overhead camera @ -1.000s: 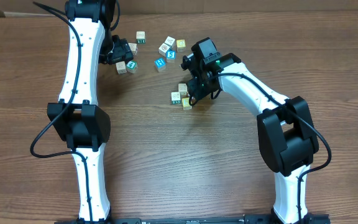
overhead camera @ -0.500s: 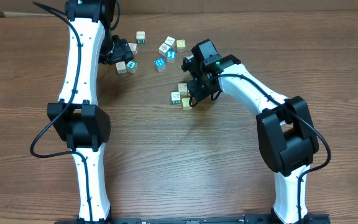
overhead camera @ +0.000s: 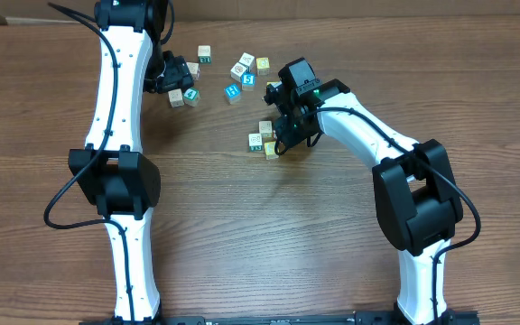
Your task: Form a circle
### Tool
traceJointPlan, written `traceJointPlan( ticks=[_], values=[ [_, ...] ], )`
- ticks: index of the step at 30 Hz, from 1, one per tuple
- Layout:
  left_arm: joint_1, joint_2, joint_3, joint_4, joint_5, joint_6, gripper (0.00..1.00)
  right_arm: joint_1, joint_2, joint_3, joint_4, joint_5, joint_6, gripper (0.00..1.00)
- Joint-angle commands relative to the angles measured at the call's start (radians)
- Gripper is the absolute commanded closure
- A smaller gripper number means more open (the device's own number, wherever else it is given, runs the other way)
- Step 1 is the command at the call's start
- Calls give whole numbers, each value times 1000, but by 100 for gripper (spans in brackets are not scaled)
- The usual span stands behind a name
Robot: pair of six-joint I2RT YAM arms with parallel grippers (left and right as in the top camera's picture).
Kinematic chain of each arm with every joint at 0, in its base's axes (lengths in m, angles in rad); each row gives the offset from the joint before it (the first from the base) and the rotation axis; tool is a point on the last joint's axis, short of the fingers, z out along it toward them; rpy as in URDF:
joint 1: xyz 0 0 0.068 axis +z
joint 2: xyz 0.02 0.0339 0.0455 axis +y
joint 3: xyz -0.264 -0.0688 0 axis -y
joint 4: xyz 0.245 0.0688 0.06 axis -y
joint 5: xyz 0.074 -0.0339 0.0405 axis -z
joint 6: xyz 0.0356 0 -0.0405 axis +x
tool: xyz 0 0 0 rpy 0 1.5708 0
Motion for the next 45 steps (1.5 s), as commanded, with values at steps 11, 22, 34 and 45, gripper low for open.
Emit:
traceJointPlan(
  ticks=[11, 22, 34, 45],
  values=[
    [2, -16, 20, 0, -16, -2, 0, -1, 3, -6, -32, 3, 83, 72],
    [2, -16, 20, 0, -16, -2, 0, -1, 2, 7, -40, 44, 85, 72],
    [2, -16, 20, 0, -16, -3, 0, -1, -1, 58, -90, 51, 85, 72],
    [2, -16, 20, 0, -16, -3, 0, -1, -2, 58, -84, 51, 85, 61]
  ],
)
